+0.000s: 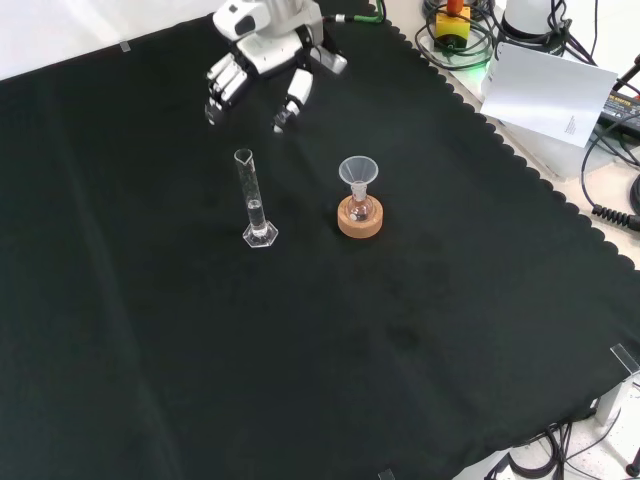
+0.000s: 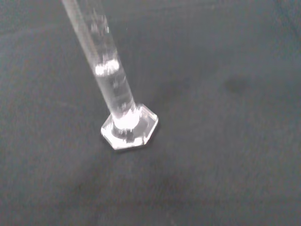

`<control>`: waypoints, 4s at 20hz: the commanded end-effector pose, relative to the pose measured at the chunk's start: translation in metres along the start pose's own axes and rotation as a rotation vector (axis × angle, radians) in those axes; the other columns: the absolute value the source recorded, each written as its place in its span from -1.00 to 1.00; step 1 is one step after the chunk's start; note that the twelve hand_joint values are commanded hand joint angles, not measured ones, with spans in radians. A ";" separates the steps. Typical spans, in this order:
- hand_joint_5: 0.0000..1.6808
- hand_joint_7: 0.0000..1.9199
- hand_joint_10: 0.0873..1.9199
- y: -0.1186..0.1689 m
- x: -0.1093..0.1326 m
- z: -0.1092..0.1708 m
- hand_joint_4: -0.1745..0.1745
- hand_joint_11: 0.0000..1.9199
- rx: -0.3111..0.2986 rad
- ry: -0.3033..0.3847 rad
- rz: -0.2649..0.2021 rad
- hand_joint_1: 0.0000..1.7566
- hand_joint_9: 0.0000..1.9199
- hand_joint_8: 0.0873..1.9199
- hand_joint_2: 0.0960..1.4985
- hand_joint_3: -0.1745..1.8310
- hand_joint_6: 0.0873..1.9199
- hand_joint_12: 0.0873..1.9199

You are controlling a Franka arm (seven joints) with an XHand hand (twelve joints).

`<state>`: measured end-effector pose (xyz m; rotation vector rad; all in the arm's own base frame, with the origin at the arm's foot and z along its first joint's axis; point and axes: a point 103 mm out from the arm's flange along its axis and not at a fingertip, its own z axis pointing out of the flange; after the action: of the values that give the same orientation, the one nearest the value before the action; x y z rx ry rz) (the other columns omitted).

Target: Pick up the graduated cylinder.

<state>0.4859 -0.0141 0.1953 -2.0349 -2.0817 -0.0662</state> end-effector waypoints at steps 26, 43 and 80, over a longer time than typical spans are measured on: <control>-0.40 -0.66 -0.43 0.046 0.001 0.093 -0.33 -0.68 -0.062 0.492 -0.234 0.07 -0.44 -0.35 -0.19 -0.27 -1.00 0.36; -0.28 -0.50 -0.47 0.068 0.016 0.111 -0.28 -0.63 -0.104 0.721 -0.328 0.14 -0.33 -0.39 -0.28 -0.18 -1.00 0.34; -0.27 -0.39 -0.55 0.080 0.039 0.130 -0.13 -0.40 -0.135 0.870 -0.343 0.23 -0.19 -0.43 -0.27 -0.18 -0.49 0.22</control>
<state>0.5467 0.0504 0.0658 -1.2966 -1.8099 -0.9643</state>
